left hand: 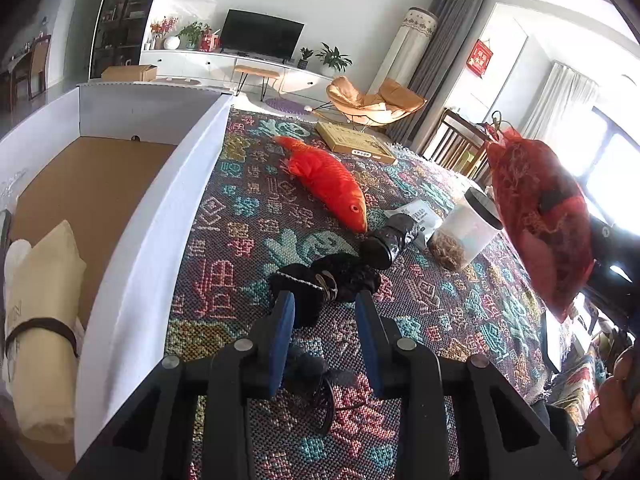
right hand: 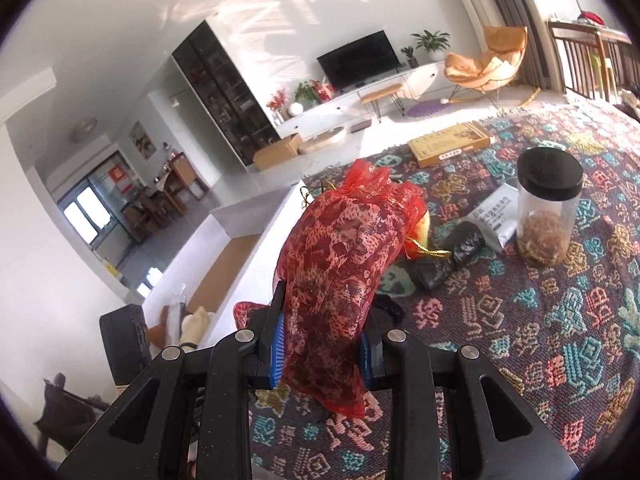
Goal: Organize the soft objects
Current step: 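Lift the red mesh bag with the right tool while the left tool grasps the black gloves, then carry the red bag into the box with the right tool and release it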
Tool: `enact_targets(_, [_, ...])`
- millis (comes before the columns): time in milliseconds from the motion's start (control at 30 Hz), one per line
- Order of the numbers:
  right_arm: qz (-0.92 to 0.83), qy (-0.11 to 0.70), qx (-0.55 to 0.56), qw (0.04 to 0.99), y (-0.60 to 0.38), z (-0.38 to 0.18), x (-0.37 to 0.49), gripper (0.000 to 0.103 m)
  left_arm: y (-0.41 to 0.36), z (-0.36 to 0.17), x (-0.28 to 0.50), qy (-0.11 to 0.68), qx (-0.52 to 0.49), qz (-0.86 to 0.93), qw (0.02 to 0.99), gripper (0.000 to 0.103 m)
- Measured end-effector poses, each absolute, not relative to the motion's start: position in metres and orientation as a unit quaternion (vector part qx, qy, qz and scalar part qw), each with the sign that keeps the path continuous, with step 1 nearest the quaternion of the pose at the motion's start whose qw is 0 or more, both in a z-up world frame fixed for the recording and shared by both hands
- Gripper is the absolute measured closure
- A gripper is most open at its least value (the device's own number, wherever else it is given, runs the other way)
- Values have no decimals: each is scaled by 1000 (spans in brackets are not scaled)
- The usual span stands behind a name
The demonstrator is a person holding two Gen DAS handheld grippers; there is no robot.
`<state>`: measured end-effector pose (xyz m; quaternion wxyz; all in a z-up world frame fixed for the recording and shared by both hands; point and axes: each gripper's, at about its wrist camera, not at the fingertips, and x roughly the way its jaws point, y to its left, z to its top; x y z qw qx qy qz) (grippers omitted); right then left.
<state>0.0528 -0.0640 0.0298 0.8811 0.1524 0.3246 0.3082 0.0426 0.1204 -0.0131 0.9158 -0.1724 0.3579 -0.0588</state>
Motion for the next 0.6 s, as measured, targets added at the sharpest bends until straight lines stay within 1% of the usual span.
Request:
enact_targets(100, [312, 316, 149, 883, -64, 41, 53, 73, 126, -6, 43, 353, -172, -58, 918, 74])
enact_targets(133, [311, 314, 147, 885, -64, 42, 52, 73, 125, -6, 42, 351, -171, -56, 919, 72])
enact_targets(200, [306, 313, 144, 888, -69, 41, 51, 72, 120, -11, 38, 356, -175, -47, 917, 41])
enact_targets(233, [303, 314, 145, 888, -71, 39, 51, 72, 117, -16, 34, 358, -182, -48, 915, 20])
enact_targets(267, [300, 317, 146, 888, -71, 39, 52, 72, 111, -21, 30, 361, -183, -47, 913, 15])
enact_targets(367, [294, 326, 151, 886, -76, 31, 54, 72, 92, -44, 27, 387, -155, -22, 909, 14])
enact_targets(500, [293, 332, 152, 884, -82, 21, 51, 72, 83, -89, 42, 442, -180, 37, 878, 15])
enact_targets(533, [292, 332, 152, 884, -84, 20, 51, 72, 78, -91, 42, 427, -166, 53, 887, 15])
enact_targets(567, [291, 333, 151, 884, -85, 18, 51, 72, 72, -93, 44, 418, -149, 64, 894, 18])
enact_targets(600, [289, 334, 150, 884, -87, 17, 50, 72, 69, -96, 49, 426, -147, 61, 891, 26])
